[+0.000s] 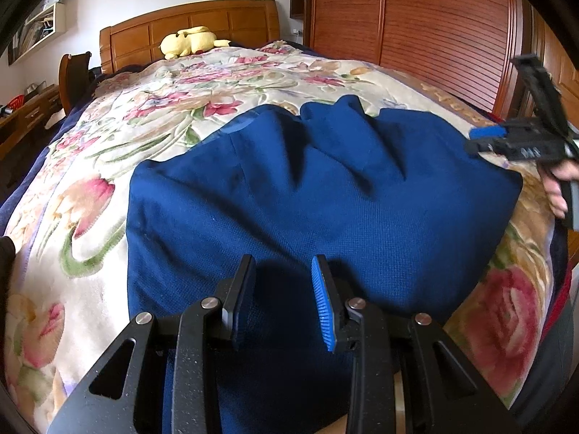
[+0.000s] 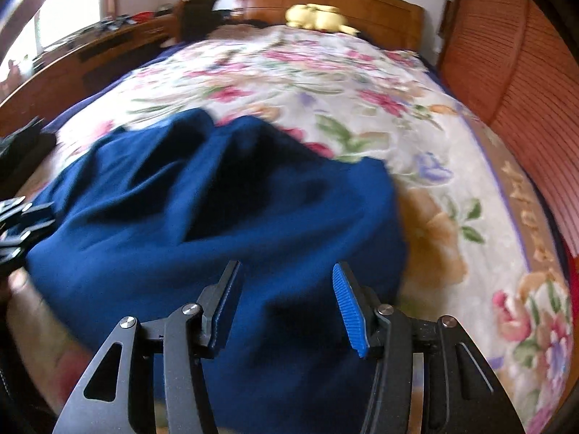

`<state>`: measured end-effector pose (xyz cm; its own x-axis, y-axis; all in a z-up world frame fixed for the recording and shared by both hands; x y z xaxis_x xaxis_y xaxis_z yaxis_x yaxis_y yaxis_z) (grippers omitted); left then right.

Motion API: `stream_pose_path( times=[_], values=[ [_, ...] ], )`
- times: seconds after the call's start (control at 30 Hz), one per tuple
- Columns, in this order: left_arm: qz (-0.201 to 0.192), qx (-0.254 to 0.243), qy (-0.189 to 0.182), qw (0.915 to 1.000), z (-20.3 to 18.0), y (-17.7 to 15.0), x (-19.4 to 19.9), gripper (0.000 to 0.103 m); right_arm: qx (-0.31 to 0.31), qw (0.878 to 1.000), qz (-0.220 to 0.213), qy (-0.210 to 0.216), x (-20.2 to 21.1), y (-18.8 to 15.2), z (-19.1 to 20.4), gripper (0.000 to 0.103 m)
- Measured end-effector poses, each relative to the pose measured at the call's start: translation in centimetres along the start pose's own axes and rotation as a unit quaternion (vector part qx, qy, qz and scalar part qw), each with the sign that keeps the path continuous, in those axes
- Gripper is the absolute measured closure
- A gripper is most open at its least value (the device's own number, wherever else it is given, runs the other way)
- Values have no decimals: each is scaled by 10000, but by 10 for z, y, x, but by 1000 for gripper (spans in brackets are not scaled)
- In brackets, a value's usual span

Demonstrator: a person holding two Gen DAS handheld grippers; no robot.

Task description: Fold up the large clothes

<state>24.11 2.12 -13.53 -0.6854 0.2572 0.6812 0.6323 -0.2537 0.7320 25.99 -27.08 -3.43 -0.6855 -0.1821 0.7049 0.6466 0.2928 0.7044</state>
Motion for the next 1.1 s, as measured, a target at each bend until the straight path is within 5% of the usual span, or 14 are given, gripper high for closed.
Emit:
stream_pose_path(
  times=[0.23,0.63,0.9,1.1],
  values=[
    [30,-43,24,10000,-4,-8,-2,70,-217,9994,233,129,-25,-55,1,50],
    [-98,17,392,9992,-10,4,25,70,-261,9990,-360,-28,-25,-80,9,49],
    [-350,108,-44,9993,-49,32,41,70,-425,9977,-525,116,-17,-88,7,49],
    [-88,198,-331,9992,-76,34,14,70,-479,9970,-591,167,-15,-89,6,49]
  ],
)
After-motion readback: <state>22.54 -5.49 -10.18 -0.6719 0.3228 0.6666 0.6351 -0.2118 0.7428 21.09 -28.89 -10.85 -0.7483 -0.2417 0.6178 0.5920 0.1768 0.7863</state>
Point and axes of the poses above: each gripper's, at about its wrist camera, not at the fingertips, and x roughly against the way its jaws point, z to its left, y to its top, the point moved 1 cm from there along -x, roughly the way its jaws point, and after that the axes turned 3 degrees about -x, right-handed, at the moved point
